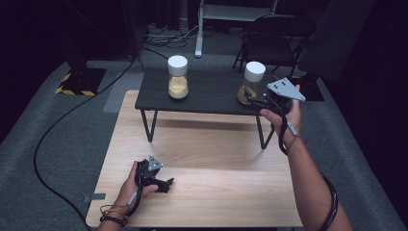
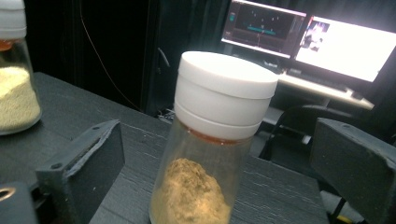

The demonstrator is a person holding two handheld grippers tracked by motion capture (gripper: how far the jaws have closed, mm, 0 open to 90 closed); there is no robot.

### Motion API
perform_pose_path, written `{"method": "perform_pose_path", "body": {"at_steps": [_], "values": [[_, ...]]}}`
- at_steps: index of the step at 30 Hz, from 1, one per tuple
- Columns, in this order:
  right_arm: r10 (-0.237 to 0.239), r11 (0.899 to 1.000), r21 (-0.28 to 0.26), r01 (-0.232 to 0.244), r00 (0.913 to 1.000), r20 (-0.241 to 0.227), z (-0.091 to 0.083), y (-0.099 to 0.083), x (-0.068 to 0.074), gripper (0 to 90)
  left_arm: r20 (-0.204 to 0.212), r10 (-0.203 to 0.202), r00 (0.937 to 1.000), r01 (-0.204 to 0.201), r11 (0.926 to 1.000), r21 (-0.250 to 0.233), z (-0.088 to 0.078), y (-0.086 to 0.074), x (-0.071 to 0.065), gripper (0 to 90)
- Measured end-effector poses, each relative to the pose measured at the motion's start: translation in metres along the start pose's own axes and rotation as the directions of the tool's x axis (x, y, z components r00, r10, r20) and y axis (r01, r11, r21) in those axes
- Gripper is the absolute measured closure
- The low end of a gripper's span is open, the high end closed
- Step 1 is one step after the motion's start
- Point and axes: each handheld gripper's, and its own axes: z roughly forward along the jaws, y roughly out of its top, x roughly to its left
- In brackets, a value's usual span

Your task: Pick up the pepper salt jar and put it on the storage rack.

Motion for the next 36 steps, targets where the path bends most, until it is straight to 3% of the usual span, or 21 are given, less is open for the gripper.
{"method": "perform_pose_path", "body": {"at_steps": [5,20,36], "values": [[-0.081,0.996,-0.029,0.081,0.9966,0.019,-0.011,-0.009,0.009,2.7,0.000,0.000,1.0000,0.000,1.0000,0.000,0.000,0.000,0.000,0.4],[-0.182,0.981,-0.071,0.180,0.9832,-0.015,-0.048,-0.049,0.025,2.2,0.000,-0.004,1.0000,0.004,1.0000,-0.001,0.000,0.000,0.000,0.4],[-0.206,0.978,-0.027,0.205,0.9765,-0.062,-0.065,-0.087,0.033,2.2,-0.001,-0.002,1.0000,0.002,1.0000,-0.002,0.000,0.000,0.000,0.4]]}}
